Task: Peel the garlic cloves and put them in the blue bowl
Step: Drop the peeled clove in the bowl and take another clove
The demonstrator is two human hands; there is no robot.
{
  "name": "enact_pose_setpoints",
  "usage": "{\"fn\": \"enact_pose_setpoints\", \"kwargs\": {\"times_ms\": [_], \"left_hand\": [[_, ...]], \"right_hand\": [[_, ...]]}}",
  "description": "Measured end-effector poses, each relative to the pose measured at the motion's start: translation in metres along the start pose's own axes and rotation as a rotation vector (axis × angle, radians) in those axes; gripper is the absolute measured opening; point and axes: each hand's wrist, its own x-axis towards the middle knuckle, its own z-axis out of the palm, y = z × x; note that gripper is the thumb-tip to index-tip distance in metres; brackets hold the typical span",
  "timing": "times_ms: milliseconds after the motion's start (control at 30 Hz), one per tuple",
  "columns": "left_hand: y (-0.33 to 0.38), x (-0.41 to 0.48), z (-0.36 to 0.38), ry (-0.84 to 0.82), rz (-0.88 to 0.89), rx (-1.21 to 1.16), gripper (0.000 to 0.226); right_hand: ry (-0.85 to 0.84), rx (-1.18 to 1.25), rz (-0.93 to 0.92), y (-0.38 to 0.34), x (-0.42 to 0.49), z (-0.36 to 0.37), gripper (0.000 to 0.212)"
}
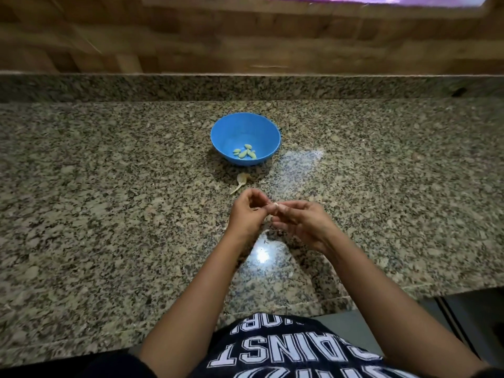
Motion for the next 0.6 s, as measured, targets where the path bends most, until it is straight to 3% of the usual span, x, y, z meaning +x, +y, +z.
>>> {"fn": "enact_pose_setpoints", "kwargs": {"times_ms": [200, 400, 600], "left_hand": [[0.004, 0.006, 0.000, -0.095, 0.087, 0.037, 0.037], [0.004, -0.002, 0.002, -0.212, 0.062, 0.102, 0.032], [-0.004, -0.007, -0.008, -0.181, -0.012, 0.205, 0.017]], "right_hand": [[0.016, -0.030, 0.034, -0.008, 0.001, 0.000, 0.009], [0.102, 0.064, 0.056, -0.005, 0.008, 0.001, 0.008], [0.154, 0.108, -0.017, -0.004, 0.011, -0.001, 0.018]]}}
